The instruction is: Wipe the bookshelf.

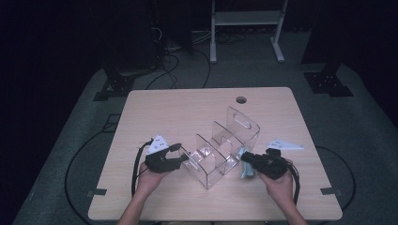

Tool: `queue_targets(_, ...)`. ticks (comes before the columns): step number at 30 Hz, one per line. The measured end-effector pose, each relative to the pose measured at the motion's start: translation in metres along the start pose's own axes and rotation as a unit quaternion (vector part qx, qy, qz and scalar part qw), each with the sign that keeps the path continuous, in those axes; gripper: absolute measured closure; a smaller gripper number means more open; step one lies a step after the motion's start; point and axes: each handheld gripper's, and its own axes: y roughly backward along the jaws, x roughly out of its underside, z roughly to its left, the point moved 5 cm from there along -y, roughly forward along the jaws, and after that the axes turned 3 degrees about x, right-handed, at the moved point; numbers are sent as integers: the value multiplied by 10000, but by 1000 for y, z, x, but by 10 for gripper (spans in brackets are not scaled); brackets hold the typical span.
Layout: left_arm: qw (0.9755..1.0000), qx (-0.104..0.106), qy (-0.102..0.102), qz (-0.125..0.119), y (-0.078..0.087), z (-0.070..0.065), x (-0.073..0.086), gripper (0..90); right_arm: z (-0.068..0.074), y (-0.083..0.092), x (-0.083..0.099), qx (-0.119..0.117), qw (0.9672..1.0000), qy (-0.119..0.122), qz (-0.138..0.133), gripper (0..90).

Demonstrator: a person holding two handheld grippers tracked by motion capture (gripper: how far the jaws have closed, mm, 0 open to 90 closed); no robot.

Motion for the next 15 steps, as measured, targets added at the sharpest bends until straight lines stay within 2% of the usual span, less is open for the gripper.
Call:
queue_targets(2, 10000, -5, 20, -17, 0, 1, 0, 447, 13, -3, 3, -225, 9997, 103, 74, 828)
queue_targets(4, 10000, 1, 10, -22, 1, 1, 1, 448, 16, -2, 3, -199, 9994, 256, 78, 830)
queue_targets(6, 10000, 20, 2, -20, 1, 1, 0, 447, 7, 0, -1, -95, 9997, 208, 13, 830)
queue_targets(8, 10000, 23, -22, 15, 0, -1, 0, 447, -6, 3, -5, 73, 9999, 9, -73, 830)
queue_targets(10, 10000, 27, -17, -7, 0, -2, 0, 447, -6, 2, -5, 50, 9999, -41, -90, 829)
queue_targets(13, 10000, 9, -16, -9, 0, -1, 0, 447, 15, -4, 1, -137, 9998, 161, 33, 829)
queue_targets(15, 10000, -9, -29, 17, 1, 0, 0, 446, 31, -7, 6, -372, 9988, 286, 133, 829)
